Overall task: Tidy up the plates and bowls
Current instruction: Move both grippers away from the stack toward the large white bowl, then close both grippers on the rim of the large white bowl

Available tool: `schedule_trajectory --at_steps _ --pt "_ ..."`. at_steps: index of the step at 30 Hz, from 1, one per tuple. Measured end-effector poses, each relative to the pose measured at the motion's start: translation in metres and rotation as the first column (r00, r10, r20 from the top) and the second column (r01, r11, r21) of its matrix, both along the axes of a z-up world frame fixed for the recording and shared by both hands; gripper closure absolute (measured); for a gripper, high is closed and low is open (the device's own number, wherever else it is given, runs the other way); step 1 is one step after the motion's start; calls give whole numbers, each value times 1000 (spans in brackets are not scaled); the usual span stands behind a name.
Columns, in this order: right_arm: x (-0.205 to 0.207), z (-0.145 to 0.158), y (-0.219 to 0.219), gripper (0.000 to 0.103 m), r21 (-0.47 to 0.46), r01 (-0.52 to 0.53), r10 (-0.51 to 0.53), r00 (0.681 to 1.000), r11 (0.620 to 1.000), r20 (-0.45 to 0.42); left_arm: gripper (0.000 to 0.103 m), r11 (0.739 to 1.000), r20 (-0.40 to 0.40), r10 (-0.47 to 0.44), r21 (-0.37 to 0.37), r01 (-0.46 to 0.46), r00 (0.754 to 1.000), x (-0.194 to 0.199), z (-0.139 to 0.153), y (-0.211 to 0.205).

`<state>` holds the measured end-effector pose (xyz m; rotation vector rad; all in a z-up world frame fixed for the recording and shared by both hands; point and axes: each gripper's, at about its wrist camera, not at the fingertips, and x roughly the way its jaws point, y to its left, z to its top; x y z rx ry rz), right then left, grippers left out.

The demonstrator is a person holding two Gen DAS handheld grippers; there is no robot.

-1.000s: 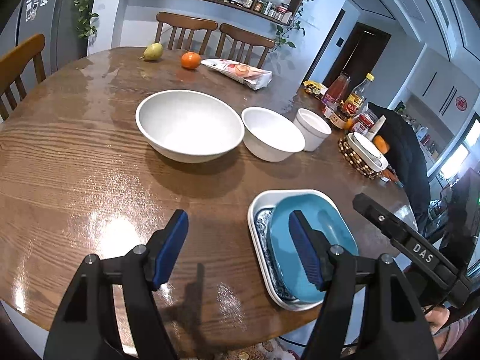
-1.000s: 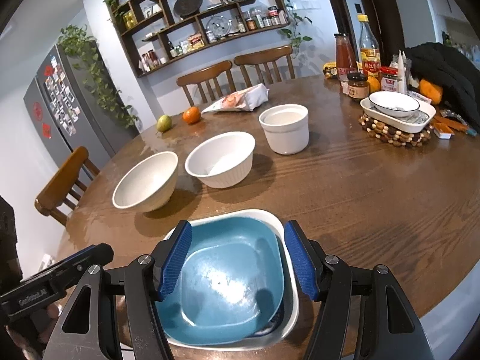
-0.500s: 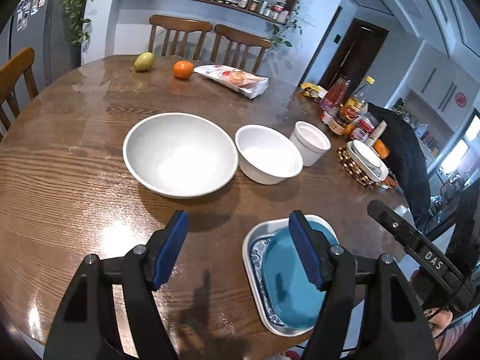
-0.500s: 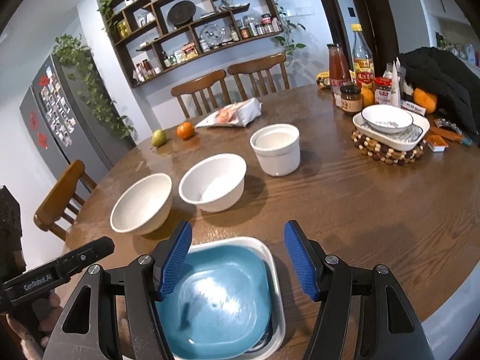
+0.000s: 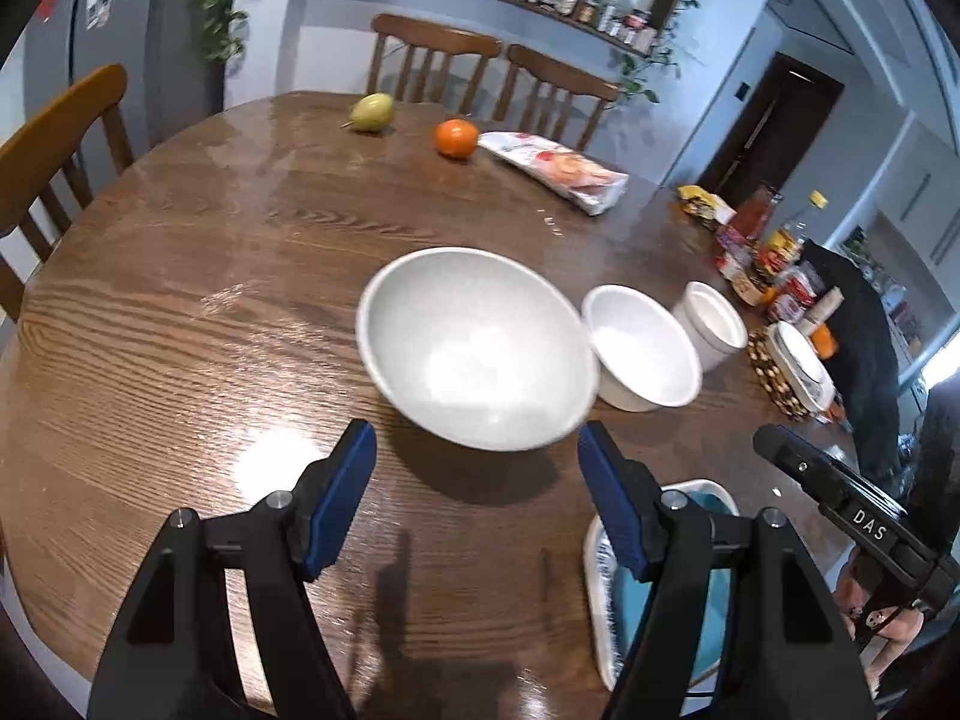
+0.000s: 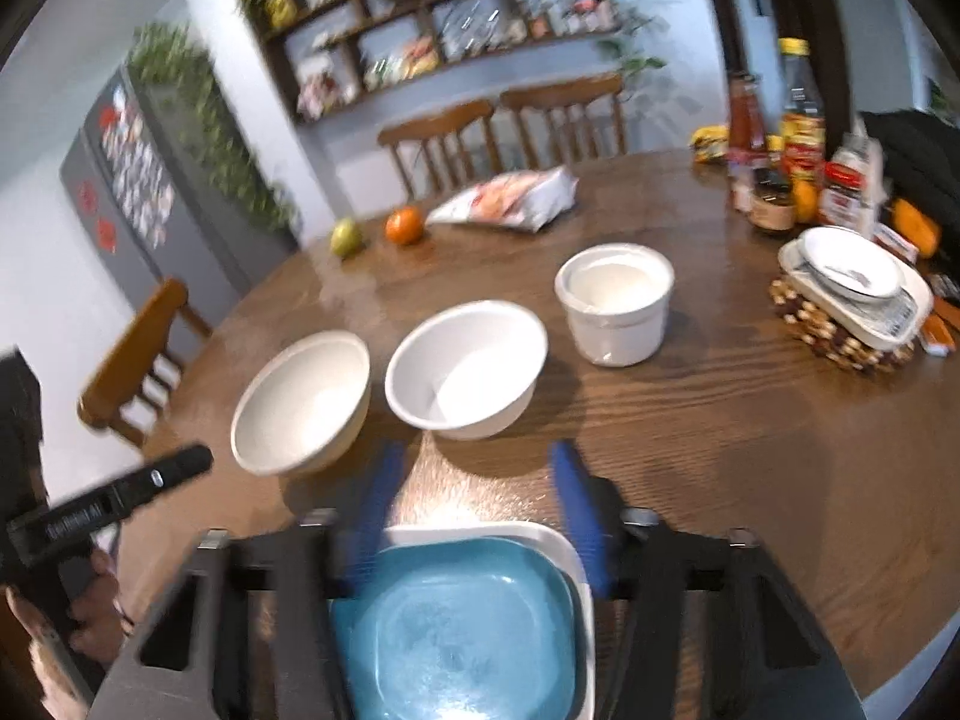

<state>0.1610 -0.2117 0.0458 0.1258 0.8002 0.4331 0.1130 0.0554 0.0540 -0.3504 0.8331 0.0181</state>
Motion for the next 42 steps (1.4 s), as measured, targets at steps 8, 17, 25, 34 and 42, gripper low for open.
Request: schedule_trajectory --at_steps 8,17,25,34,42 --pt "45 -28 29 68 -36 -88 80 978 995 -191 35 999 -47 33 8 -32 998 12 -12 13" --pt "77 -43 45 68 -85 -97 68 955 992 -287 35 999 -71 54 5 -54 996 16 -18 25" --pt "102 -39 60 68 -137 -104 59 953 985 -297 35 996 -77 86 17 -85 993 16 -14 34" --pt "145 -37 70 68 -135 -91 46 951 987 -305 35 996 -86 82 -12 -83 993 23 -11 42" --pt "132 -19 76 42 34 -138 141 933 990 -332 34 996 -92 90 -20 -92 992 32 -9 46"
